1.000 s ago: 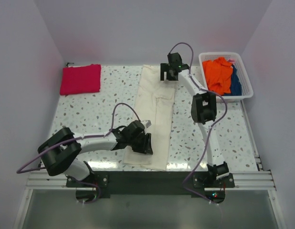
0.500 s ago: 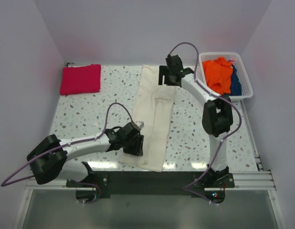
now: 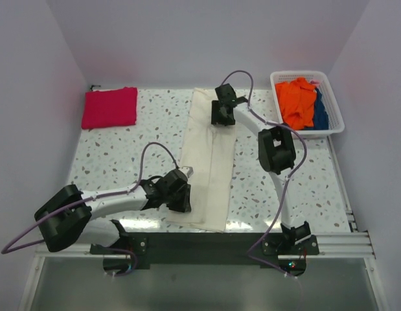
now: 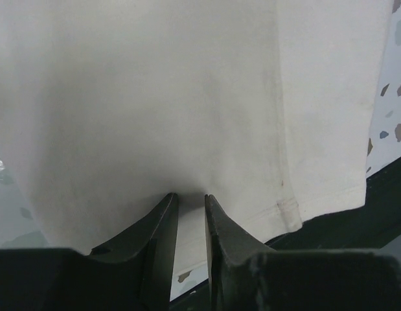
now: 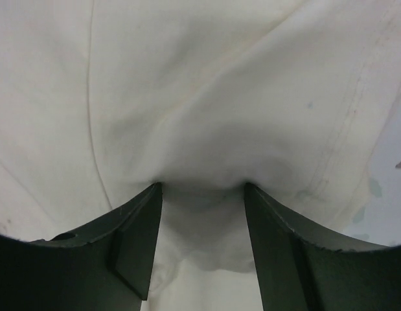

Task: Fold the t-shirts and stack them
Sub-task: Fold the tshirt

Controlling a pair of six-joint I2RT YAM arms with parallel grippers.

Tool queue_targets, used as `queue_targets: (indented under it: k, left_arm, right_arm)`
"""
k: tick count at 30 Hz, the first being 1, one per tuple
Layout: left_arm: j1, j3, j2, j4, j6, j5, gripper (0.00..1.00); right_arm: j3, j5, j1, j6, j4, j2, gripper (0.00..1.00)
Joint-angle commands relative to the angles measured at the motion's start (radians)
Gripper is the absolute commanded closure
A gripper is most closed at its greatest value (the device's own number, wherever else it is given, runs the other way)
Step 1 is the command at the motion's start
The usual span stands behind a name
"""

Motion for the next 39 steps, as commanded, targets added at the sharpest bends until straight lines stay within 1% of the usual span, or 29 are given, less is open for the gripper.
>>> queue_targets:
  k: [1, 2, 4, 5, 6, 9, 11, 13, 15, 19, 20, 21, 22, 23, 25, 27, 28, 29, 31, 32, 33, 34, 35, 36, 37, 38, 39]
  left_arm:
    - [-0.005, -0.057, 0.073, 0.024, -0.021, 0.045, 0.72]
    - [-0.005, -0.046, 0.088, 0.035, -0.021, 0.051, 0.72]
    - [-0.005, -0.016, 0.134, 0.075, -0.023, 0.071, 0.72]
    - [-0.005, -0.008, 0.149, 0.095, -0.026, 0.082, 0.72]
    - [-0.005, 0.006, 0.166, 0.112, -0.03, 0.093, 0.72]
    - [-0.006, 0.02, 0.226, 0.156, -0.039, 0.142, 0.74]
    - [-0.009, 0.015, 0.237, 0.17, -0.042, 0.153, 0.74]
    - [-0.009, 0.007, 0.219, 0.169, -0.039, 0.151, 0.72]
    - [-0.009, 0.019, 0.202, 0.155, -0.032, 0.142, 0.69]
    - [-0.009, 0.078, 0.142, 0.097, -0.013, 0.118, 0.62]
    - [-0.009, 0.092, 0.125, 0.083, -0.01, 0.11, 0.6]
    - [-0.008, 0.117, 0.108, 0.069, -0.006, 0.084, 0.56]
    - [-0.008, 0.131, 0.065, 0.04, -0.004, 0.068, 0.54]
    - [-0.008, 0.153, 0.045, 0.022, -0.004, 0.052, 0.53]
    - [-0.008, 0.173, -0.004, -0.044, -0.006, -0.003, 0.52]
    - [-0.008, 0.188, -0.031, -0.093, -0.012, -0.043, 0.51]
    - [-0.008, 0.188, -0.054, -0.139, -0.015, -0.086, 0.52]
    - [-0.008, 0.184, -0.064, -0.155, -0.013, -0.099, 0.53]
    - [-0.006, 0.175, -0.076, -0.198, -0.013, -0.125, 0.56]
    - [-0.006, 0.167, -0.076, -0.207, -0.012, -0.129, 0.57]
    - [-0.006, 0.159, -0.075, -0.209, -0.003, -0.128, 0.59]
    - [-0.006, 0.153, -0.072, -0.219, -0.003, -0.131, 0.6]
    - [-0.006, 0.148, -0.068, -0.219, 0.002, -0.13, 0.61]
    - [-0.006, 0.136, -0.067, -0.215, 0.013, -0.12, 0.62]
    - [-0.006, 0.135, -0.061, -0.216, 0.016, -0.113, 0.62]
    - [-0.006, 0.133, -0.058, -0.218, 0.022, -0.114, 0.61]
    - [-0.006, 0.133, -0.053, -0.219, 0.034, -0.11, 0.61]
  right_arm:
    - [0.137, -0.009, -0.055, -0.011, -0.105, 0.122, 0.42]
    - [0.213, -0.016, -0.061, -0.016, -0.116, 0.147, 0.41]
    - [0.285, -0.025, -0.07, -0.035, -0.14, 0.189, 0.4]
    - [0.351, -0.031, -0.078, -0.039, -0.145, 0.231, 0.39]
    - [0.379, -0.039, -0.081, -0.047, -0.15, 0.247, 0.37]
    - [0.441, -0.06, -0.095, -0.058, -0.148, 0.289, 0.35]
    - [0.413, -0.069, -0.096, -0.064, -0.13, 0.278, 0.35]
    - [0.372, -0.089, -0.096, -0.07, -0.086, 0.24, 0.32]
    - [0.32, -0.1, -0.096, -0.07, -0.062, 0.2, 0.29]
    - [0.315, -0.112, -0.096, -0.081, -0.074, 0.137, 0.23]
    - [0.32, -0.114, -0.095, -0.084, -0.079, 0.123, 0.2]
    - [0.321, -0.112, -0.096, -0.088, -0.094, 0.085, 0.19]
    - [0.32, -0.111, -0.096, -0.09, -0.1, 0.063, 0.17]
    - [0.31, -0.109, -0.096, -0.091, -0.107, 0.036, 0.14]
    - [0.294, -0.106, -0.096, -0.093, -0.125, -0.047, 0.11]
    - [0.239, -0.097, -0.096, -0.078, -0.149, -0.108, 0.11]
    - [0.203, -0.1, -0.095, -0.073, -0.145, -0.192, 0.11]
    - [0.098, -0.108, -0.09, -0.062, -0.137, -0.236, 0.11]
    - [-0.036, -0.095, -0.067, -0.044, -0.11, -0.341, 0.11]
    - [-0.184, -0.079, -0.061, -0.033, -0.101, -0.453, 0.13]
    - [-0.272, -0.083, -0.055, -0.004, -0.084, -0.512, 0.16]
    - [-0.453, -0.086, -0.041, 0.014, -0.032, -0.568, 0.19]
    - [-0.542, -0.086, -0.03, 0.036, -0.007, -0.634, 0.25]
    - [-0.626, -0.083, -0.018, 0.071, 0.033, -0.741, 0.27]
    - [-0.706, -0.072, 0.022, 0.085, 0.048, -0.801, 0.27]
    - [-0.843, -0.059, 0.049, 0.099, 0.057, -0.849, 0.28]
    - [-0.901, -0.045, 0.078, 0.129, 0.056, -0.932, 0.3]
